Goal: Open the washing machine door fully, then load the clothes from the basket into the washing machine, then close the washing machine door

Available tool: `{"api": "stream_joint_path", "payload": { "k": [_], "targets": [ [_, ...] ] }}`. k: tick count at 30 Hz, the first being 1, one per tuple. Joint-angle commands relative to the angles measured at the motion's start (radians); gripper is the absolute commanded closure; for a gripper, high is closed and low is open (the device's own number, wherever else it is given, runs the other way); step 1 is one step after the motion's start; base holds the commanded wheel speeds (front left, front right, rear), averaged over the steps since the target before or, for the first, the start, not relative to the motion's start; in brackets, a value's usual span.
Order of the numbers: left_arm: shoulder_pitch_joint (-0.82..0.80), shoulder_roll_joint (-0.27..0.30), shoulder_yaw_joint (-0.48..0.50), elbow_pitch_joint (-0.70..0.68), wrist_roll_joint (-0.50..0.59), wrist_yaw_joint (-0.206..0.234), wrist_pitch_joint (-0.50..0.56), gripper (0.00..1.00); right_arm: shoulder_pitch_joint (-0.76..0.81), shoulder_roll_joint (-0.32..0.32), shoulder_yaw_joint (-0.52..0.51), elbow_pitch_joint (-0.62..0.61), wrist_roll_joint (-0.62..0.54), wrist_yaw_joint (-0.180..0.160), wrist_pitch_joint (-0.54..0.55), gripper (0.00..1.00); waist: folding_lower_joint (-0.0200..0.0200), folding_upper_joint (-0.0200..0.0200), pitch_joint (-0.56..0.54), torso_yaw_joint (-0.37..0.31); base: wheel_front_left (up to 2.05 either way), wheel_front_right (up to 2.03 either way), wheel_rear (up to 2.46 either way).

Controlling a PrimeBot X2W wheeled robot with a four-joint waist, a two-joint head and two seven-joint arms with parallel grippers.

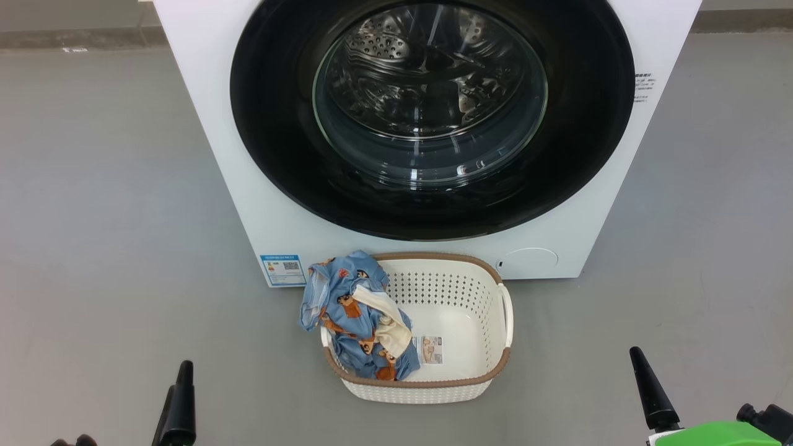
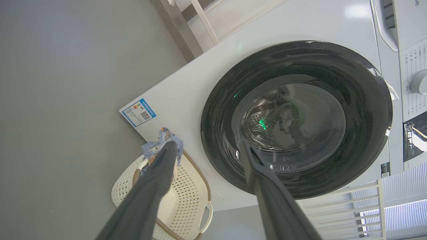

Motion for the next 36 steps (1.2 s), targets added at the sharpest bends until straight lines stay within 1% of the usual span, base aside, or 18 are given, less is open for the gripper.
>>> {"api": "stream_joint_path", "payload": {
  "k": [1, 7, 36],
  "targets": [
    [-0.014, 0.015, 0.010, -0.031, 0.025, -0.001, -0.009, 0.00, -0.011, -0.011, 0.014, -0.027, -0.021, 0.000, -0.013, 0.00, -0.0001, 0.0000, 0.000, 0.000, 0.00, 0.00, 0.00],
    [-0.010, 0.017, -0.001, -0.047, 0.114, -0.002, -0.029, 0.00, -0.007, -0.018, 0.026, -0.029, -0.095, 0.000, -0.033, 0.00, -0.0001, 0.0000, 0.004, 0.001, 0.00, 0.00, 0.00],
    [0.007, 0.023, -0.039, -0.088, 0.476, -0.003, -0.114, 0.00, 0.018, -0.043, 0.074, -0.041, -0.392, -0.001, -0.118, 0.00, -0.0001, 0.0000, 0.007, 0.008, 0.00, 0.00, 0.00]
  ]
}}
